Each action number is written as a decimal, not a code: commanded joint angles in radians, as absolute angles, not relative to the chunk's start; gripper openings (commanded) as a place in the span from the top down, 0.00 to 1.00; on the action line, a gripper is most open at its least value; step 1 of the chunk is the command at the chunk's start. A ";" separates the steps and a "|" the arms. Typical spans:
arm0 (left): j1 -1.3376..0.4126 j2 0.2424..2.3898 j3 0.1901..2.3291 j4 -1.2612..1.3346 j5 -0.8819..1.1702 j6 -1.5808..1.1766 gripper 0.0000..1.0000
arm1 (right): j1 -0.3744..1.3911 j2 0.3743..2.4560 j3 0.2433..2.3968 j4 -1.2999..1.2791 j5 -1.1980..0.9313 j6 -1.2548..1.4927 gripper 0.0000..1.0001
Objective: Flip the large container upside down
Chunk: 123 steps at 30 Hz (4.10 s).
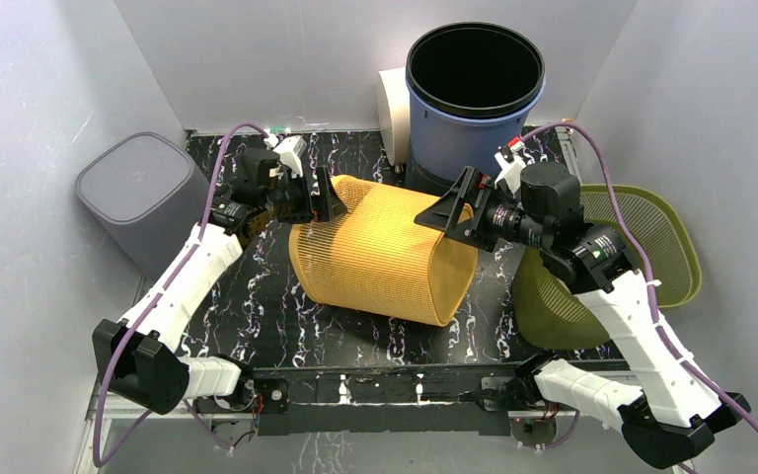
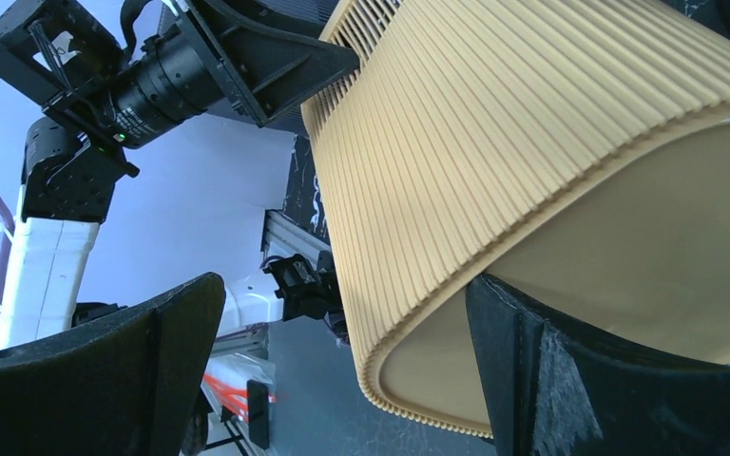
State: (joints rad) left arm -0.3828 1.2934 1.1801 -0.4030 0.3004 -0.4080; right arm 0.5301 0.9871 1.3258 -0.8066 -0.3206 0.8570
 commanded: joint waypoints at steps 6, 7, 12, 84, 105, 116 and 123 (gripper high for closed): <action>-0.430 1.324 1.142 -0.534 0.310 -0.342 0.02 | 0.563 1.014 1.339 -0.523 -0.454 0.880 0.02; -0.429 1.325 1.143 -0.544 0.294 -0.330 0.02 | 0.563 1.016 1.338 -0.518 -0.455 0.879 0.02; -0.430 1.320 1.132 -0.566 0.187 -0.259 0.02 | 0.566 1.033 1.306 -0.406 -0.465 0.926 0.02; -0.251 1.134 1.653 -0.724 0.385 -0.503 0.02 | 0.759 1.436 1.230 -0.010 0.080 0.720 0.25; -0.480 1.363 1.504 -0.747 0.558 -0.326 0.02 | 0.757 1.138 1.646 -0.720 0.345 0.350 0.02; -0.440 1.579 1.585 -0.642 0.346 -0.279 0.02 | 0.752 1.349 2.082 -0.816 0.822 0.226 0.02; -0.287 1.747 1.716 -0.561 0.439 -0.281 0.02 | 0.607 1.464 2.274 -0.889 0.764 0.130 0.02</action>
State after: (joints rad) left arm -0.3737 1.6943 1.6772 -0.5842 0.4110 -0.2802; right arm 0.7059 1.4082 2.1387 -0.8246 0.7437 0.2043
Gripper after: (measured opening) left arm 0.984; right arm 0.981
